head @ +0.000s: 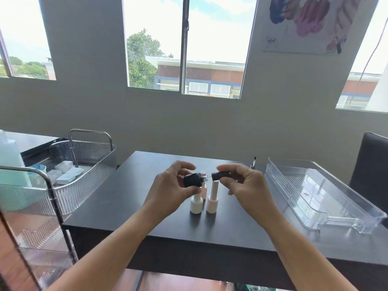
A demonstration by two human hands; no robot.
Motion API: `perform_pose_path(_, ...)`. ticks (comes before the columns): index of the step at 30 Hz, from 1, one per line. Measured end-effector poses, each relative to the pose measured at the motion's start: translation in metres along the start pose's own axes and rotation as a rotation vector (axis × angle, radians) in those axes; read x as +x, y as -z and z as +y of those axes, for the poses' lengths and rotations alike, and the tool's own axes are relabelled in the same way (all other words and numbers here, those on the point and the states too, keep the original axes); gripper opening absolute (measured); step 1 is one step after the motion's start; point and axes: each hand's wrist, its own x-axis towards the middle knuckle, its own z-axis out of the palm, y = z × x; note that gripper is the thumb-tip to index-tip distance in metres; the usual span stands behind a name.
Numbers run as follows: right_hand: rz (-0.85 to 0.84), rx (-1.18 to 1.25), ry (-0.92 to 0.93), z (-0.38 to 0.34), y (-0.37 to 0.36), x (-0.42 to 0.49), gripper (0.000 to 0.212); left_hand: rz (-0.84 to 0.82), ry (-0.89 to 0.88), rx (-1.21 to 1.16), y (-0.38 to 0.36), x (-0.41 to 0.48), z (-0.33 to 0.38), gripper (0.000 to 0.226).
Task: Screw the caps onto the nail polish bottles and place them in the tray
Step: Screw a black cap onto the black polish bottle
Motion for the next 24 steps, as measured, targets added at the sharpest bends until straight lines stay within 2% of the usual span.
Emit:
perform_pose_path(4, 0.000, 0.037, -0.012, -0.002, -0.001, -0.001, 0.034, -0.004, 0.009, -0.014, -0.002, 0.000, 0.001, 0.040)
perform_pose_path(9, 0.012, 0.005, -0.025, 0.001, 0.001, -0.001, 0.019, -0.009, -0.008, -0.022, -0.004, -0.002, 0.004, 0.038)
perform_pose_path(12, 0.009, -0.107, 0.006, 0.002, 0.002, 0.000, 0.009, -0.007, -0.017, -0.021, -0.003, -0.002, 0.005, 0.037)
perform_pose_path(15, 0.018, -0.288, 0.035, 0.006, 0.004, 0.002, 0.042, -0.020, -0.045, -0.017, -0.004, -0.004, 0.007, 0.037)
perform_pose_path(19, 0.025, -0.343, 0.040, 0.009, 0.006, 0.003, 0.077, -0.033, -0.070, -0.016, -0.006, -0.006, 0.009, 0.039)
perform_pose_path(22, -0.019, -0.351, -0.032, 0.010, 0.008, 0.006, 0.088, -0.036, -0.065, -0.019, -0.006, -0.005, 0.007, 0.040)
perform_pose_path(24, -0.059, -0.303, -0.038, 0.010, 0.012, 0.007, 0.080, -0.035, -0.063, -0.023, -0.006, -0.003, 0.006, 0.039)
